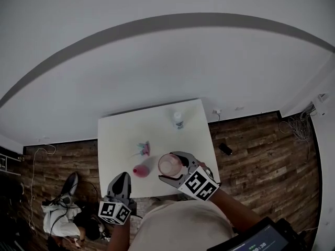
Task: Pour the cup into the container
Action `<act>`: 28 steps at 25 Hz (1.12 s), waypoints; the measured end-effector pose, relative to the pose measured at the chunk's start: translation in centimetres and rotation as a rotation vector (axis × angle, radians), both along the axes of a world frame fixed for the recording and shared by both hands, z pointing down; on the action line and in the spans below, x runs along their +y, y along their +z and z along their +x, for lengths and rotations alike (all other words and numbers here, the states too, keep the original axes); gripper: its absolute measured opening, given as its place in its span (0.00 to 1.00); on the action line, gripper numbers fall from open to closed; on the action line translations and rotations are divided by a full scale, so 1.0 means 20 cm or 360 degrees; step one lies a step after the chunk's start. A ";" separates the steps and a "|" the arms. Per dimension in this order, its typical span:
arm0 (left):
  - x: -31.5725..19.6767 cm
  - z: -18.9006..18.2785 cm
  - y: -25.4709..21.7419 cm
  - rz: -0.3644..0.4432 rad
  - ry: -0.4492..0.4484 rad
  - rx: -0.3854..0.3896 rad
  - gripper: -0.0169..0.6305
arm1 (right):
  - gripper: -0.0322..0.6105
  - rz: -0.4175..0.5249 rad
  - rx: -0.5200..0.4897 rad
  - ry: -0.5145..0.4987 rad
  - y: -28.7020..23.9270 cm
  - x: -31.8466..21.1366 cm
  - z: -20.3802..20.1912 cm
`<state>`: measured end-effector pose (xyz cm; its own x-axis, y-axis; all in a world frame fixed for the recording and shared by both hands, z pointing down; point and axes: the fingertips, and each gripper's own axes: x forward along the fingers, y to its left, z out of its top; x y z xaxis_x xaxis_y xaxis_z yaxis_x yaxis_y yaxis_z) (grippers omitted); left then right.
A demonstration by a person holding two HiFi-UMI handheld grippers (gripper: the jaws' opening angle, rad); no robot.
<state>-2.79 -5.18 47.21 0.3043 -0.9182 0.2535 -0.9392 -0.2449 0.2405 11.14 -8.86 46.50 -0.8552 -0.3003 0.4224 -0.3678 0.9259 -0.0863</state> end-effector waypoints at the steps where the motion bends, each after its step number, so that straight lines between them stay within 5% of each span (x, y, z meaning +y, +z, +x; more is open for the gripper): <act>1: 0.00 0.00 0.00 -0.0002 0.0000 0.0001 0.05 | 0.64 0.0001 0.0000 -0.0003 0.00 0.00 0.00; 28: 0.10 -0.02 0.03 -0.0078 0.0005 0.0073 0.05 | 0.64 -0.0076 0.0088 -0.0044 0.07 0.04 0.02</act>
